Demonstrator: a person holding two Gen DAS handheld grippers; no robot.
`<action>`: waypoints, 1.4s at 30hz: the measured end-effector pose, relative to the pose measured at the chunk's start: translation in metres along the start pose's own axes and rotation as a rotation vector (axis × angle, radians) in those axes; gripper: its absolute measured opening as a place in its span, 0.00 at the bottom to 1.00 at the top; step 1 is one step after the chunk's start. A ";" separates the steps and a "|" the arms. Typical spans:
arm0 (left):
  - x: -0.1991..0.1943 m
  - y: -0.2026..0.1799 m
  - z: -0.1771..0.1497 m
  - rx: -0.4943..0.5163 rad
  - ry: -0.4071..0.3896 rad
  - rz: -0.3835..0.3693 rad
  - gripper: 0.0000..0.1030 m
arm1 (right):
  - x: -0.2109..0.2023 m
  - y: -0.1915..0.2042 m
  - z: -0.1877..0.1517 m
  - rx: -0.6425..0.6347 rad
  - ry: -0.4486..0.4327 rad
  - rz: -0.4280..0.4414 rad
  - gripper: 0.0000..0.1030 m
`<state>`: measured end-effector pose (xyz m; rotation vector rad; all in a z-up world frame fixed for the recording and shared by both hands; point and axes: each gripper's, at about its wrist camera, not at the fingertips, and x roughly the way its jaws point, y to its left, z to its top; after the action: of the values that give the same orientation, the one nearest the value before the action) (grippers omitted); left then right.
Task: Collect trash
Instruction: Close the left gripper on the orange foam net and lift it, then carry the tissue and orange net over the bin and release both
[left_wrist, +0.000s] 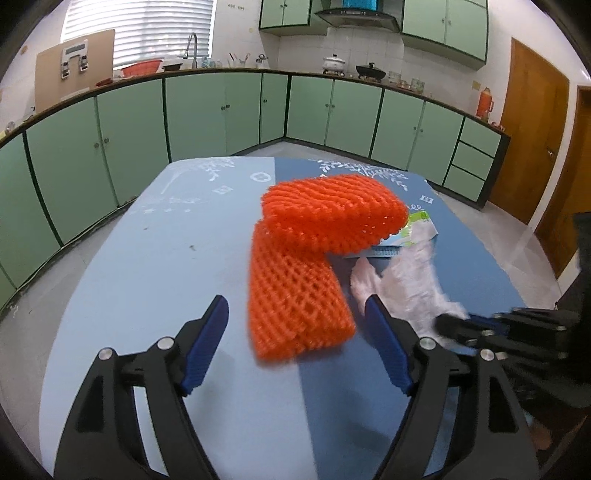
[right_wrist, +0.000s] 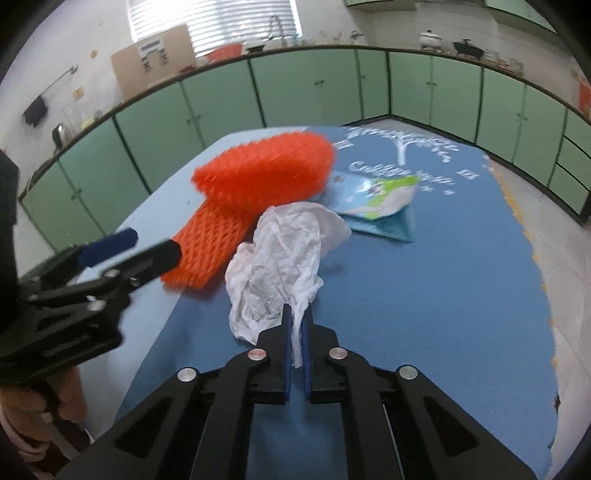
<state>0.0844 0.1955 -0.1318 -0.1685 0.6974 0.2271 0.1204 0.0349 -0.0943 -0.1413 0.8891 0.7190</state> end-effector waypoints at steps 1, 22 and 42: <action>0.004 -0.002 0.001 0.000 0.006 0.001 0.72 | -0.005 -0.006 0.000 0.011 -0.009 -0.008 0.05; -0.034 0.002 0.019 -0.018 -0.039 0.066 0.09 | -0.056 -0.028 0.004 0.084 -0.114 -0.043 0.05; -0.074 -0.105 0.021 0.115 -0.086 -0.207 0.09 | -0.131 -0.067 -0.013 0.165 -0.232 -0.125 0.05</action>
<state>0.0696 0.0885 -0.0599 -0.1192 0.6006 -0.0042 0.0995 -0.0889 -0.0155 0.0337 0.7069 0.5309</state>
